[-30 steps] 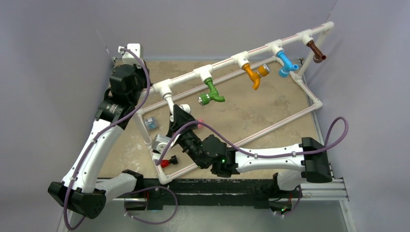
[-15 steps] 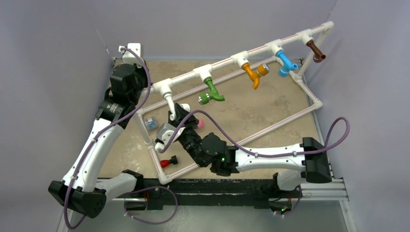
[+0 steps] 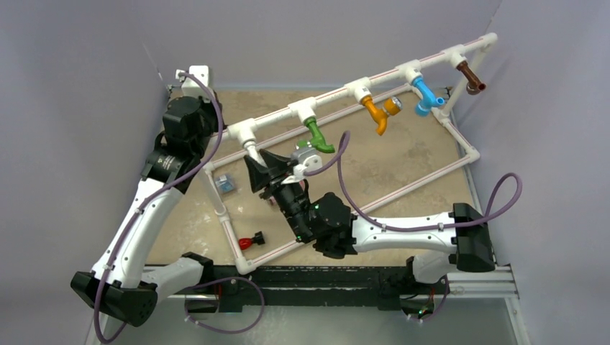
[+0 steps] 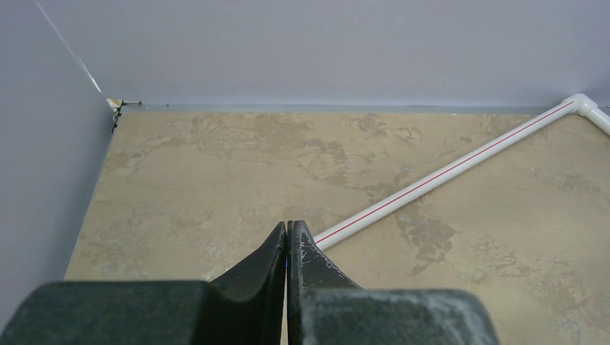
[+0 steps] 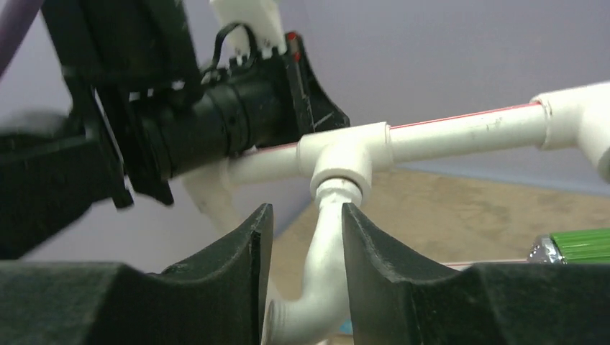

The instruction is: Install the water faucets

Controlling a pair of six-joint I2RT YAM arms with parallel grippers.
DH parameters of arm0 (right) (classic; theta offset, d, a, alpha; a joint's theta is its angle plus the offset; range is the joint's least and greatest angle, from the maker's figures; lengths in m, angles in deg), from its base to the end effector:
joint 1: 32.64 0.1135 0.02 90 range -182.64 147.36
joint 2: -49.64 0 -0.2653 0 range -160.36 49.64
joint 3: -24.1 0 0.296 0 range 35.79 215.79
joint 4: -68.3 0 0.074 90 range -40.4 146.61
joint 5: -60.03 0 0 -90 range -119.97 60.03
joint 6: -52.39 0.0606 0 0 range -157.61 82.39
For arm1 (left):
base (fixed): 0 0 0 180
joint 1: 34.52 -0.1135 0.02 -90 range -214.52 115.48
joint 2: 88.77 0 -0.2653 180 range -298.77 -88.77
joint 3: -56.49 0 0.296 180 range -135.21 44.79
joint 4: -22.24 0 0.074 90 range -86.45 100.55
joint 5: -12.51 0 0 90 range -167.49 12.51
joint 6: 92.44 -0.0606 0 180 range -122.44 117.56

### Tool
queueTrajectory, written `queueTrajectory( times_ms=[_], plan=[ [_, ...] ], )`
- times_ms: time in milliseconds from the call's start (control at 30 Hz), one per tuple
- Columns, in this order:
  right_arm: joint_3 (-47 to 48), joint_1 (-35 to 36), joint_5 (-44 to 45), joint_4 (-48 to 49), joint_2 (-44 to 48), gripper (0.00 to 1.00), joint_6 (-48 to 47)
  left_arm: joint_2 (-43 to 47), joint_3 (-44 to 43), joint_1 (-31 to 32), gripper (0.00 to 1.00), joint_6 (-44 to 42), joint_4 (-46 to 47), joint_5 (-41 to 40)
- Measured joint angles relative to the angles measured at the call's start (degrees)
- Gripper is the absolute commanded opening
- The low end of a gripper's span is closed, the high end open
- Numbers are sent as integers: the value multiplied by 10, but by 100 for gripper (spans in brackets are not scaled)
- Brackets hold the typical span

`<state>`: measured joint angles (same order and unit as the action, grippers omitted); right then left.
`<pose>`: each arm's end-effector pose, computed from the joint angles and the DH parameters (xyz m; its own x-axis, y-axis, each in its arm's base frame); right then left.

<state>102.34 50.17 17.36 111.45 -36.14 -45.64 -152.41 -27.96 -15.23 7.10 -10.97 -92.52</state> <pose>0.0927 0.3788 0.4062 0.1556 0.4773 -0.8648 -0.5816 0.7520 0.3104 0.2962 -0.0870 0.4279 -0.2131 -0.0950 -0.9724 0.0453 0.9932 -0.1070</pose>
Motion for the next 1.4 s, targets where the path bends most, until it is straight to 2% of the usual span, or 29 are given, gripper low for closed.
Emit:
queueTrajectory(
  times_ms=[100,233,300,433,567,733,933,1167,1400],
  plan=[
    [0,-8,5,28,0,0,96,2,2,1,0,3,-3,3],
    [-2,-8,18,47,1,1,146,3,2,3,0,3,-4,4],
    [-7,-10,23,47,7,11,158,4,3,3,0,3,-4,4],
    [-21,-11,22,43,33,39,167,4,3,3,0,3,-4,4],
    [-22,-11,20,27,67,58,159,3,3,3,0,3,-4,4],
    [-22,-11,-20,-20,100,74,97,3,2,3,0,3,-4,4],
    [-27,-11,-88,-105,113,83,-38,3,2,3,0,3,-5,4],
    [-59,-11,-172,-197,154,86,-183,3,2,3,0,3,-5,4],
    [-58,-6,-182,-199,128,86,-330,2,2,3,0,3,-5,4]
  ],
)
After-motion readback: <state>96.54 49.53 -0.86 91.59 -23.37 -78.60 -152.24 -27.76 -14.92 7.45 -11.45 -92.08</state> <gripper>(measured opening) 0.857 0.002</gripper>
